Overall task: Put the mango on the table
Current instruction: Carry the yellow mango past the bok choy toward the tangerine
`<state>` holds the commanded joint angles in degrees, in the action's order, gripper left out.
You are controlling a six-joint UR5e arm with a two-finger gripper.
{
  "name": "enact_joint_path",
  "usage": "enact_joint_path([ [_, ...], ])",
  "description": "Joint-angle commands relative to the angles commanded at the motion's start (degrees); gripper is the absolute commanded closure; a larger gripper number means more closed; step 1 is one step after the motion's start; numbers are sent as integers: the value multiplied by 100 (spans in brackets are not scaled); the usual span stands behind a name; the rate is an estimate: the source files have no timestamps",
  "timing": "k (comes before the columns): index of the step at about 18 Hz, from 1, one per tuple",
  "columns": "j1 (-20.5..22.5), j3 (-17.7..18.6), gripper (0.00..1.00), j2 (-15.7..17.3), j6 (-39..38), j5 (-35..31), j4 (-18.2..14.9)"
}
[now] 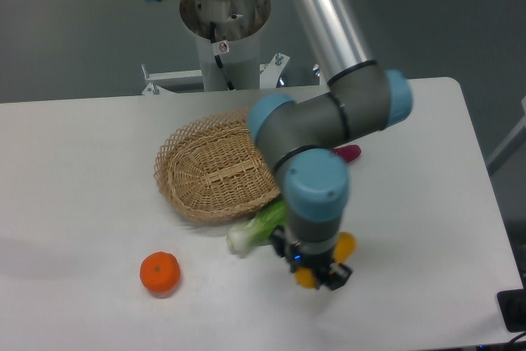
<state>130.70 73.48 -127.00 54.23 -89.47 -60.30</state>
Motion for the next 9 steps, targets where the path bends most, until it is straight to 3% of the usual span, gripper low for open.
enact_joint_path([
  [4,-334,123,50,-97,-176,18,282],
  [9,-668,342,47,-132,-168,0,291],
])
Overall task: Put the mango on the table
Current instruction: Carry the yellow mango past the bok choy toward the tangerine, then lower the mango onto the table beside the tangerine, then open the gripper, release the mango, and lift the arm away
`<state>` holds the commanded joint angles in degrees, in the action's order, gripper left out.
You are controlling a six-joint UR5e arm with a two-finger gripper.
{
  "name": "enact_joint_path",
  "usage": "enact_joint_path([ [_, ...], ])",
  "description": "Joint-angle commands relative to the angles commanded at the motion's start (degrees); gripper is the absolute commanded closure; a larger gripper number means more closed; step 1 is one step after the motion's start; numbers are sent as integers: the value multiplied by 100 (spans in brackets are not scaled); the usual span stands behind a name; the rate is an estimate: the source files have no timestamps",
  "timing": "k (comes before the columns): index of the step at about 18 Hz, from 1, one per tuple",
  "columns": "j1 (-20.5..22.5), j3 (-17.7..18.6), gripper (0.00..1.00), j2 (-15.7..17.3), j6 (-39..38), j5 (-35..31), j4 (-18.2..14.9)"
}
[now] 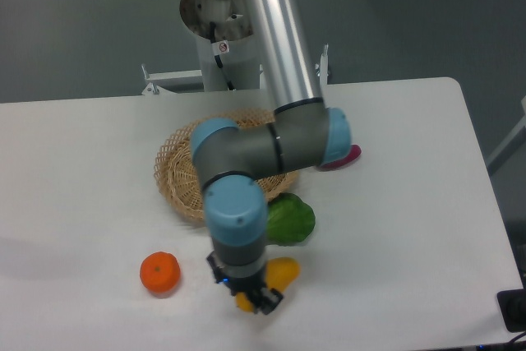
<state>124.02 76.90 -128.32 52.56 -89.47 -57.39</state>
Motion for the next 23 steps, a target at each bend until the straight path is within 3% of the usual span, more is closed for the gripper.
enact_joint_path([
  [5,-132,123,37,0,0,0,0],
  [6,-158,158,29,0,9,0,9],
  [7,-194,167,7,0,26,0,70],
  [8,-194,168,1,0,26,-9,70],
  [16,-89,88,0,210,79,-17,88],
  [23,947,1,0,597,984,-26,-70],
])
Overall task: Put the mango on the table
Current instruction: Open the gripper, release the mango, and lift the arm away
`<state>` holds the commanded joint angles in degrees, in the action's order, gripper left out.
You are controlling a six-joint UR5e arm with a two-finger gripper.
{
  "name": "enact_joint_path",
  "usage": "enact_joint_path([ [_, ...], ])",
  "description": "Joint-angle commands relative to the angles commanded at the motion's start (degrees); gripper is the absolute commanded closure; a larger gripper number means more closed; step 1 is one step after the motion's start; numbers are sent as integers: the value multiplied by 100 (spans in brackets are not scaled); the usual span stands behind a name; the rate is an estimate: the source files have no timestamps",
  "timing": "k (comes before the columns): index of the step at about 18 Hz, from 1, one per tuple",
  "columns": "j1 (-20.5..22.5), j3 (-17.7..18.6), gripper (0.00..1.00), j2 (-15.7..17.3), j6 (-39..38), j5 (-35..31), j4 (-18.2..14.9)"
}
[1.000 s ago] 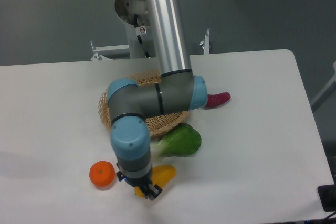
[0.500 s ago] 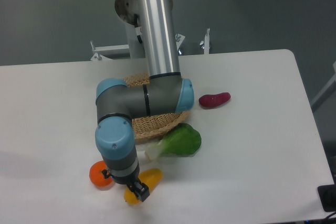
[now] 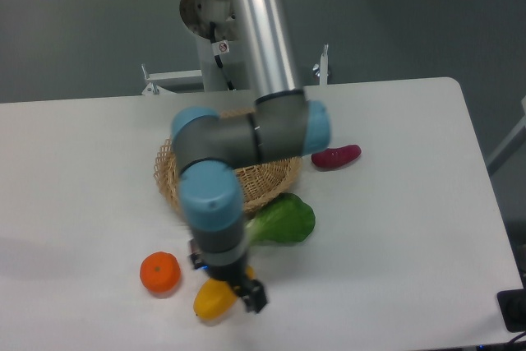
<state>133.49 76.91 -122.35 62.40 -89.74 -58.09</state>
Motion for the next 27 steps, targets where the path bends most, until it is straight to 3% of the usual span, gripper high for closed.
enact_joint_path([
  [5,721,-351,0,-26,983,18,-729],
  [8,1178,-466,0,-44,1395,26,-888],
  [13,1653,-826,0,-149,2249,9,-1432],
  [20,2093,-1169,0,-421,2961,-17,-1424],
  [27,2216,-1160,0,-465,3147,-17,-1398],
])
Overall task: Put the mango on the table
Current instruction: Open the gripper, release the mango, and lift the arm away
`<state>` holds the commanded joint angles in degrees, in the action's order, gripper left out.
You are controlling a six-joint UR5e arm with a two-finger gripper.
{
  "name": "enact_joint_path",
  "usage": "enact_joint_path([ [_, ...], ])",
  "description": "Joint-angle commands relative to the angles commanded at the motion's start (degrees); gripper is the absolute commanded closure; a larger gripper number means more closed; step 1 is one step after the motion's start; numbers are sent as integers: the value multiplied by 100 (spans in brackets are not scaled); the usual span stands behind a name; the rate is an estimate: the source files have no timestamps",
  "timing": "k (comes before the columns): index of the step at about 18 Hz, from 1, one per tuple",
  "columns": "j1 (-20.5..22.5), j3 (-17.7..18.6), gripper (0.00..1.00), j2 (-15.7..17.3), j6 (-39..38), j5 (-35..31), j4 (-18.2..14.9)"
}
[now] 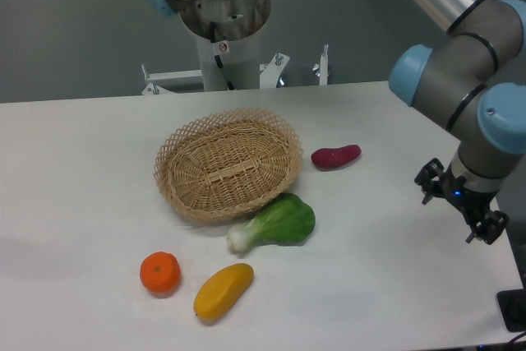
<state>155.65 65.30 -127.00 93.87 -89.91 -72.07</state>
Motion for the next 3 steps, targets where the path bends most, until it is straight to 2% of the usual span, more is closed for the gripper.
enact_joint_path([
  [3,0,0,0,-9,0,0,0],
])
